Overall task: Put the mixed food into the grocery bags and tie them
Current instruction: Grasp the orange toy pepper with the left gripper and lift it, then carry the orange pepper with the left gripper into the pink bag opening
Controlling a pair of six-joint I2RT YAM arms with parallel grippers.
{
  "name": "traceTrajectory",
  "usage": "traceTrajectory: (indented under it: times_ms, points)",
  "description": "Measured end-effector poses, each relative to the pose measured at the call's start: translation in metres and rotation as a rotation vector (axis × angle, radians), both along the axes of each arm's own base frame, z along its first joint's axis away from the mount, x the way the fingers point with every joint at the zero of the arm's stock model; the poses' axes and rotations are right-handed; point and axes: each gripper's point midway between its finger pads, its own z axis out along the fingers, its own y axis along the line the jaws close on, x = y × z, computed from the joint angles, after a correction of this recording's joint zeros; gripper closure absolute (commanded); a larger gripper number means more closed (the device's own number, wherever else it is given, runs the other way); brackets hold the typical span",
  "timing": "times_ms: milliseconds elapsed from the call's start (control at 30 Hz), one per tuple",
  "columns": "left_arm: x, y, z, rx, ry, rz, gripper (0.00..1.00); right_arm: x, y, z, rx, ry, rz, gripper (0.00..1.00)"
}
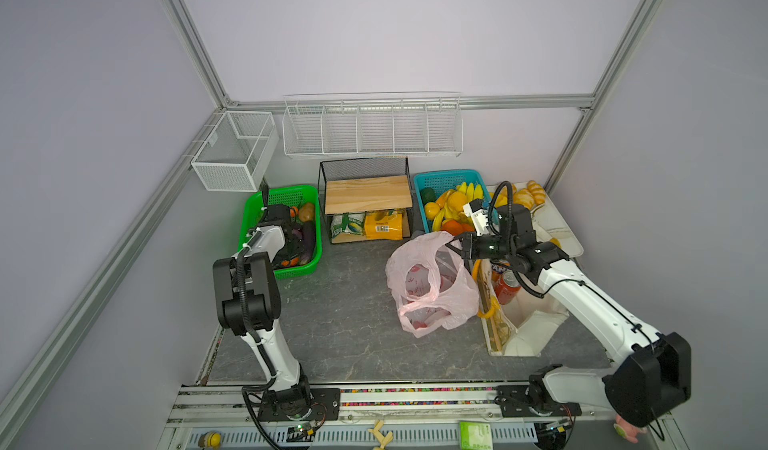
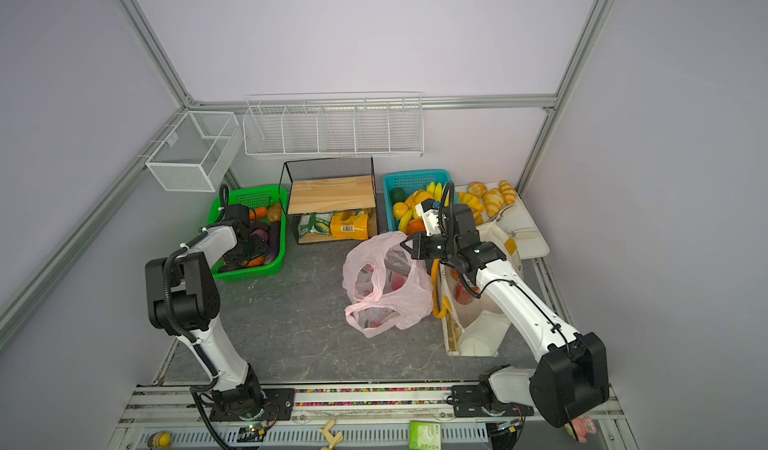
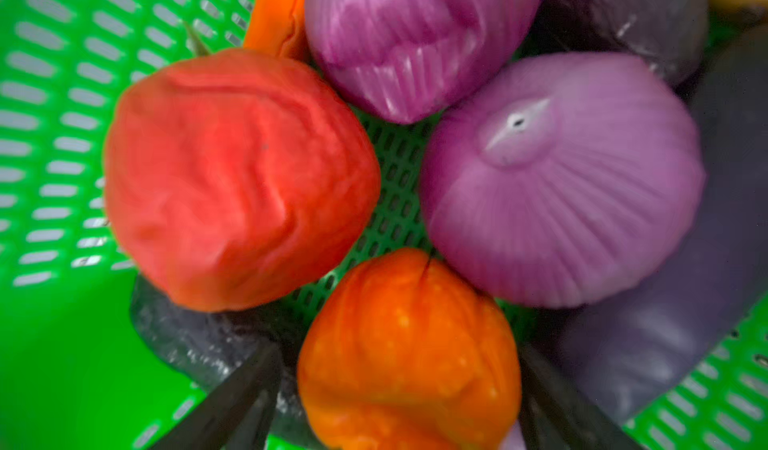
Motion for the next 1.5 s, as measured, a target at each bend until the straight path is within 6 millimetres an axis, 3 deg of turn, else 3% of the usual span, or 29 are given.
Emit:
traceTrajectory:
  times_ms: [267, 400, 467, 567, 700, 800, 867, 1033, 1167, 1367, 1500]
  points:
    - [0.014, -0.003, -0.004, -0.035, -0.042, 0.002, 0.43, 0.000, 0.000, 0.000, -0.001, 0.000, 0.001, 0.93]
    - [0.015, -0.003, -0.002, -0.038, -0.070, 0.009, 0.46, 0.000, 0.000, 0.000, -0.001, 0.000, 0.001, 0.93]
    - [0.006, -0.005, 0.000, -0.046, -0.090, 0.023, 0.48, 0.000, 0.000, 0.000, -0.001, 0.001, 0.001, 0.93]
    - [-0.014, -0.012, 0.021, -0.069, -0.150, 0.038, 0.49, 0.000, 0.000, -0.001, -0.002, 0.001, 0.000, 0.93]
    - [-0.030, -0.030, 0.076, -0.101, -0.302, 0.013, 0.50, 0.001, -0.001, -0.001, -0.006, 0.000, -0.007, 0.93]
    - [-0.043, -0.055, 0.121, -0.126, -0.428, -0.059, 0.51, 0.002, -0.002, -0.002, -0.009, 0.001, -0.015, 0.93]
    - [-0.057, -0.082, 0.143, -0.160, -0.492, -0.144, 0.51, 0.003, -0.003, -0.002, -0.008, 0.005, -0.025, 0.93]
    - [-0.102, -0.165, 0.168, -0.242, -0.518, -0.420, 0.52, 0.006, -0.003, -0.002, 0.006, 0.026, -0.054, 0.93]
    - [-0.147, -0.218, 0.163, -0.311, -0.473, -0.614, 0.53, 0.012, -0.001, -0.005, 0.026, 0.052, -0.077, 0.93]
    - [-0.212, -0.275, 0.137, -0.429, -0.361, -0.870, 0.53, 0.017, 0.001, -0.005, 0.052, 0.069, -0.097, 0.93]
    - [-0.243, -0.308, 0.125, -0.505, -0.302, -1.018, 0.53, 0.018, 0.001, -0.004, 0.057, 0.073, -0.104, 0.93]
